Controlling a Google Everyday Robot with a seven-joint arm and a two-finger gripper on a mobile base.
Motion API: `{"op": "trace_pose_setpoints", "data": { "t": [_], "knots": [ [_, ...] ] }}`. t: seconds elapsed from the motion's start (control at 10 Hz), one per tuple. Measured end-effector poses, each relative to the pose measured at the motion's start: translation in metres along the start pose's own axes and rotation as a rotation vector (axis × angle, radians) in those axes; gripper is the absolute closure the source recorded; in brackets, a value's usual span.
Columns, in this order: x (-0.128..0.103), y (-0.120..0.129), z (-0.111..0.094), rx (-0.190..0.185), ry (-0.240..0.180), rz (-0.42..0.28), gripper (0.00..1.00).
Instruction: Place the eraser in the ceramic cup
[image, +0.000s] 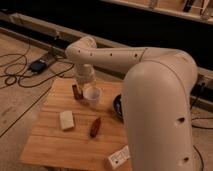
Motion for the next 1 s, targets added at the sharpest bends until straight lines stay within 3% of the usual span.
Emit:
{"op": "trace_pose_setpoints", "data": {
  "t": [0.3, 0.5, 1.0],
  "knots": [
    [-0.019, 0.025, 0.024, -0.029, -0.001, -0.084, 0.45],
    [-0.033, 0.036, 0.028, -0.034, -0.013, -0.133, 0.45],
    [-0.062, 0.042, 0.039, -0.009, -0.037, -0.234, 0.45]
  ]
}}
